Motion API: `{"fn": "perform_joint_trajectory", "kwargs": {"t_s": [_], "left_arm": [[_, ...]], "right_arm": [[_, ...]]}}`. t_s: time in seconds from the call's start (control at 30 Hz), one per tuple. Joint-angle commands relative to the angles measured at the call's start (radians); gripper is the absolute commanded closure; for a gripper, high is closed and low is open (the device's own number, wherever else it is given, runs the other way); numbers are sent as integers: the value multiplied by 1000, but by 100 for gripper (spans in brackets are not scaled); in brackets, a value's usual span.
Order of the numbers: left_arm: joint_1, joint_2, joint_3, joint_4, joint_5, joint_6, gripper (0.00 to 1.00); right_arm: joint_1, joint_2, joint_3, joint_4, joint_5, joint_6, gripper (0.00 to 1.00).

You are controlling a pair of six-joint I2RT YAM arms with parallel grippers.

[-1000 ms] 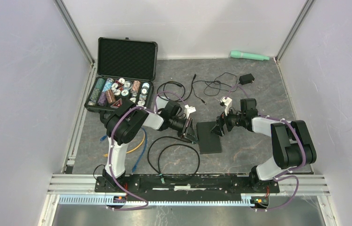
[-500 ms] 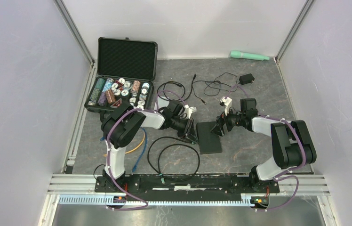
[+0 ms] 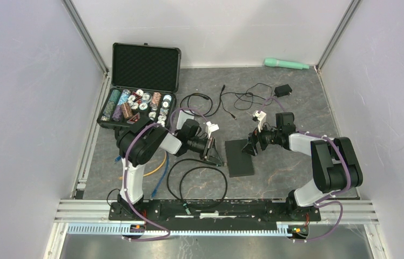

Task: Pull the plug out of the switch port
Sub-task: Pull the connector from the switch port, then place the connector at the center of the board.

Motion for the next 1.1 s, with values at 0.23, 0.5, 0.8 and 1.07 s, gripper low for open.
{"fn": "perform_joint_trajectory", "kwargs": {"t_s": [0.23, 0.5, 0.8, 1.07], "left_arm": [[32, -41, -29, -259, -240, 109, 98], [144, -163, 61, -376, -230, 155, 98], [197, -404, 398, -747, -309, 280, 98], [197, -435, 753, -871, -353, 137, 98]], "right_arm": [[-3, 18, -9, -107, 72, -14, 6], [-15, -62, 38, -133, 61, -49, 6], [-26, -186, 137, -183, 42, -85, 4], [-26, -229, 265, -184, -41, -59, 2]]}}
